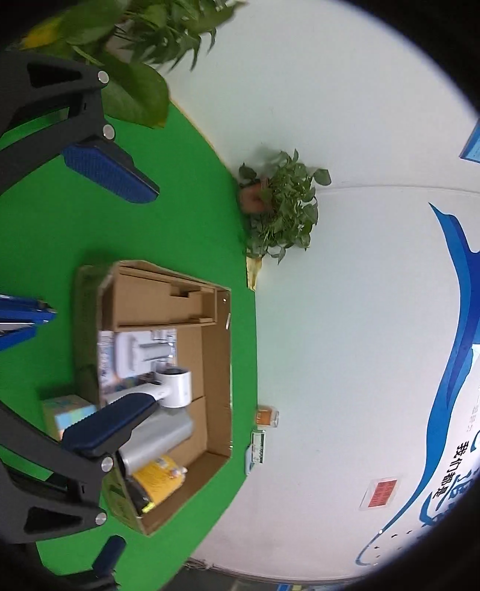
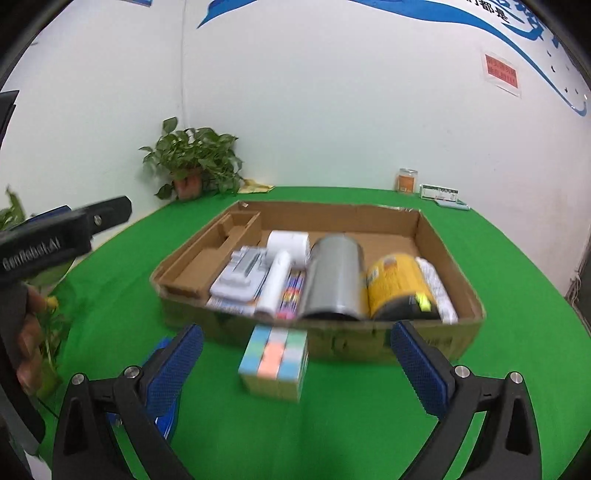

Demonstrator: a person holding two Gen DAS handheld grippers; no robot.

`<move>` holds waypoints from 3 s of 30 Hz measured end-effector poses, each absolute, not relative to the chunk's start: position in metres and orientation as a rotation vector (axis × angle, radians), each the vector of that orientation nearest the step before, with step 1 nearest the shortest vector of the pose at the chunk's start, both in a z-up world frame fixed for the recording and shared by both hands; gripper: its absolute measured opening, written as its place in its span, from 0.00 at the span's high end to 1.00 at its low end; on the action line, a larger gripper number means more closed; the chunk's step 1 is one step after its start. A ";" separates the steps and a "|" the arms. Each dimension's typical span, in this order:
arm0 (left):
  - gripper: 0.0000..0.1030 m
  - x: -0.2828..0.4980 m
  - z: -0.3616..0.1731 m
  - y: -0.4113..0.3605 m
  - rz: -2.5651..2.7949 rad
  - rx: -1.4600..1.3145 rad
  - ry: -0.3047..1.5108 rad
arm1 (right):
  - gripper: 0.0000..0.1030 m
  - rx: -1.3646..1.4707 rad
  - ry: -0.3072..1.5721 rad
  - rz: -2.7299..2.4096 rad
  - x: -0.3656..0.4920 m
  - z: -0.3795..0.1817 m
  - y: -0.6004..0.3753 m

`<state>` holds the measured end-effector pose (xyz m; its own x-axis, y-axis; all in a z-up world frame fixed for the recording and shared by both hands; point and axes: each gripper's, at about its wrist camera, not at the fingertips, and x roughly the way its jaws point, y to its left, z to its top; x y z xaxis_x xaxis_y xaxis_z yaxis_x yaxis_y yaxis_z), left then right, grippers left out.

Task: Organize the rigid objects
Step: 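Open the tools to release the hair dryer and withdraw, then reach both tools to the blue stapler on the table, then grasp the blue stapler with the right tool while the left tool closes on it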

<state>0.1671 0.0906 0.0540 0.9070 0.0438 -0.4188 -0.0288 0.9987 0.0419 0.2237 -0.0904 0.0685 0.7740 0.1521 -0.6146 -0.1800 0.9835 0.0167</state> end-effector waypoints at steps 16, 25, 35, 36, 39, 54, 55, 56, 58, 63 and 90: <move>0.01 0.159 -0.030 0.130 -0.105 -0.256 0.873 | 0.00 0.015 0.820 0.441 0.155 0.038 -0.089; 0.25 0.180 -0.089 0.120 -0.213 -0.294 1.142 | 0.01 0.041 1.004 0.625 0.152 0.000 -0.060; 0.50 0.173 -0.095 0.085 -0.397 -0.412 1.194 | 0.02 0.147 1.095 0.679 0.157 -0.023 -0.072; 0.51 0.172 -0.096 0.078 -0.405 -0.429 1.201 | 0.02 0.165 1.105 0.675 0.158 -0.027 -0.076; 0.63 0.169 -0.097 0.060 -0.471 -0.518 1.234 | 0.02 0.211 1.118 0.659 0.161 -0.032 -0.088; 0.63 0.166 -0.087 0.006 -0.573 -0.465 1.221 | 0.46 0.096 1.080 0.465 0.157 -0.045 -0.119; 0.62 0.165 -0.085 0.008 -0.570 -0.456 1.212 | 0.46 0.081 1.079 0.462 0.156 -0.042 -0.117; 0.62 0.165 -0.082 0.011 -0.568 -0.452 1.207 | 0.46 0.070 1.079 0.457 0.157 -0.043 -0.115; 0.62 0.164 -0.078 0.019 -0.557 -0.441 1.197 | 0.47 0.011 1.060 0.442 0.155 -0.041 -0.107; 0.62 0.164 -0.068 0.049 -0.480 -0.460 1.154 | 0.49 -0.268 0.954 0.404 0.140 -0.031 -0.076; 0.37 0.152 -0.088 0.093 -0.410 -0.525 1.184 | 0.15 -0.192 0.968 0.589 0.116 -0.026 -0.044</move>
